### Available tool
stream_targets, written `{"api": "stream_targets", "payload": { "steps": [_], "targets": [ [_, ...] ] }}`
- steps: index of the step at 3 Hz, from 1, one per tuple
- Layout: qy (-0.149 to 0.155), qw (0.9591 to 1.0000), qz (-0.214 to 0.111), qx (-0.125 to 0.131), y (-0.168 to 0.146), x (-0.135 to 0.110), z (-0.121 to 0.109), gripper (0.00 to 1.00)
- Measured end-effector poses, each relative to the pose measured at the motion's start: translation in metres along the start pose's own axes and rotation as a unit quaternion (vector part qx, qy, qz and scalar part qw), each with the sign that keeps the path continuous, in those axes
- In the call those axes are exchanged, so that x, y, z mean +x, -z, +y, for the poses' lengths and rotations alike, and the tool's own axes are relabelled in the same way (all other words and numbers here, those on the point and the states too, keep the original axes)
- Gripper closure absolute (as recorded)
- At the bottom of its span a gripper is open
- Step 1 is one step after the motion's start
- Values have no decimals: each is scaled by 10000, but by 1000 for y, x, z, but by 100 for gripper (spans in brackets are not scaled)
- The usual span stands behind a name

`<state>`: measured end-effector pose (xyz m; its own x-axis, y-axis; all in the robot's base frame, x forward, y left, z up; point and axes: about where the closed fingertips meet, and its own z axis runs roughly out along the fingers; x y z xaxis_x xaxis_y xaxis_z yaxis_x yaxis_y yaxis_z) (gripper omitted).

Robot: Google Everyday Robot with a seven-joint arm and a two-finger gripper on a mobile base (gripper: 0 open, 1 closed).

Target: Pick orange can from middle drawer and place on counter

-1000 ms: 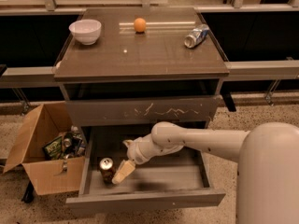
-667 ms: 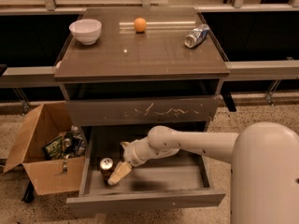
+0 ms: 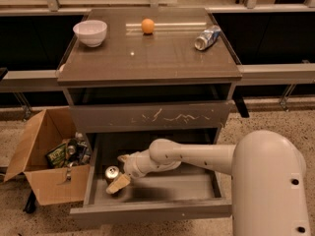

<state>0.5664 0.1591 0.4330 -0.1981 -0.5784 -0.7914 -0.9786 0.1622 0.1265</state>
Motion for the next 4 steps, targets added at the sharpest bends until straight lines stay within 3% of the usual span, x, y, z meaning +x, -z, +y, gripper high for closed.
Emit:
{"api": "stream_targets", "payload": {
  "steps": [2,3,4],
  "targets": [
    [22,9999,-146,40,-7,3,-1,66],
    [112,9982,-589,81,25,-2,1,95],
    [301,9924,-1185,118,89,-8,4,100]
  ]
}}
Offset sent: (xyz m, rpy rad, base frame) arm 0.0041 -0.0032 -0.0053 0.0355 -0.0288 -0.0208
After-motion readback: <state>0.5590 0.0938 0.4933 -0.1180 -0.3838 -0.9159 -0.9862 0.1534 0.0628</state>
